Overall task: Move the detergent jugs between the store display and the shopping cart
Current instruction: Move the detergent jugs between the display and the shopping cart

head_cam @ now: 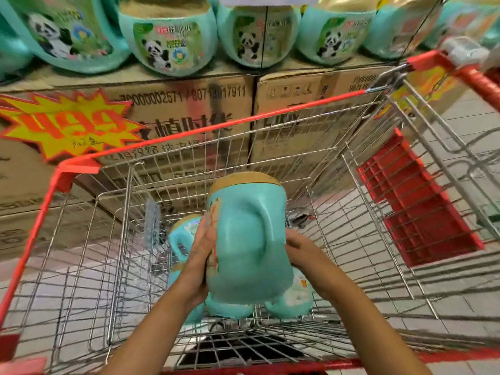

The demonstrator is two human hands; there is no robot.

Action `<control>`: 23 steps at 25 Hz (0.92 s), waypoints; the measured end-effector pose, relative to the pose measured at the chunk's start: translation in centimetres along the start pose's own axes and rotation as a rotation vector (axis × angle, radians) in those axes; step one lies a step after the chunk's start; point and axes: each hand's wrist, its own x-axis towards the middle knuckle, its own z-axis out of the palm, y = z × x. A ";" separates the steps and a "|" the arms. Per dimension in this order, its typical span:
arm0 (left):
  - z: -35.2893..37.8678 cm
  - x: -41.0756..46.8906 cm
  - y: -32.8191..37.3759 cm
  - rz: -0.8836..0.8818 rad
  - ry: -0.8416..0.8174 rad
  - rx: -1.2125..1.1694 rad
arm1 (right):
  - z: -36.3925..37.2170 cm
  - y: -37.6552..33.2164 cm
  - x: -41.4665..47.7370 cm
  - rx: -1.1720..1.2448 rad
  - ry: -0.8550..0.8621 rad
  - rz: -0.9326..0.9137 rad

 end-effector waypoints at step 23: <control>-6.3 -13.6 2.0 0.390 0.490 -0.206 | 13.0 -3.8 -0.5 -0.019 -0.162 -0.116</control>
